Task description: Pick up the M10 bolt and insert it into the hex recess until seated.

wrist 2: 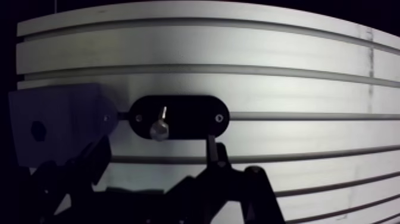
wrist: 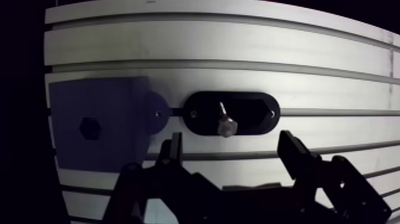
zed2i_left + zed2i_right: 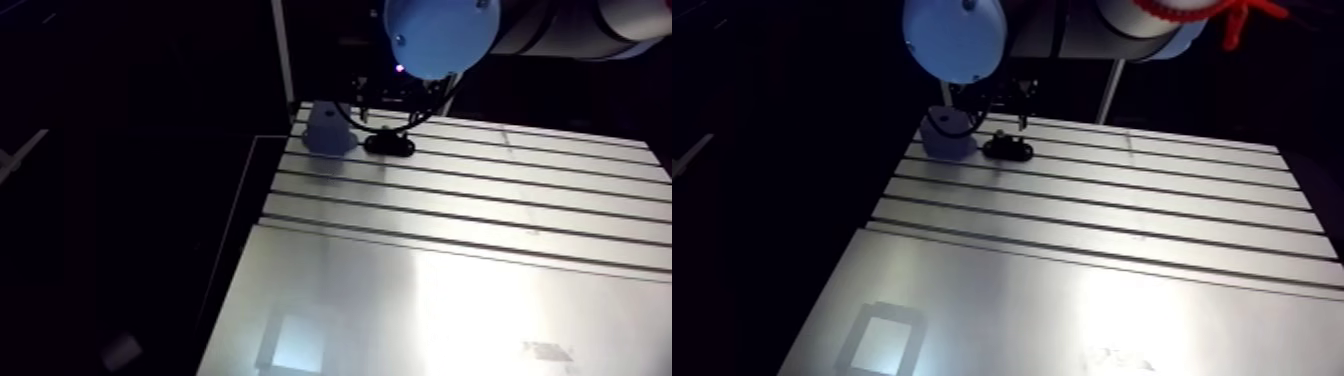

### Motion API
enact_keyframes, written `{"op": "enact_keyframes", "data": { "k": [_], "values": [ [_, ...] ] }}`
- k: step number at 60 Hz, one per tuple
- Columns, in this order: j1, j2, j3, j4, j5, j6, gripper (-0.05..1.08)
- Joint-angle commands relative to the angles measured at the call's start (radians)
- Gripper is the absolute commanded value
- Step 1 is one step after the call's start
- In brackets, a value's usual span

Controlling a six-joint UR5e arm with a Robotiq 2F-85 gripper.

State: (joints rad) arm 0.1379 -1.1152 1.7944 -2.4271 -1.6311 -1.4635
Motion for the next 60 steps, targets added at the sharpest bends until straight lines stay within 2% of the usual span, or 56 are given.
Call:
{"op": "enact_keyframes", "data": {
  "k": [1, 30, 42, 60],
  "values": [
    [0.005, 0.010, -0.002, -0.011, -0.002, -0.001, 0.15],
    [0.005, 0.027, -0.002, -0.014, -0.002, -0.005, 0.31],
    [0.005, 0.033, -0.002, -0.016, -0.002, -0.007, 0.33],
    [0.005, 0.033, -0.003, -0.016, -0.002, -0.007, 0.41]
  ]
}}
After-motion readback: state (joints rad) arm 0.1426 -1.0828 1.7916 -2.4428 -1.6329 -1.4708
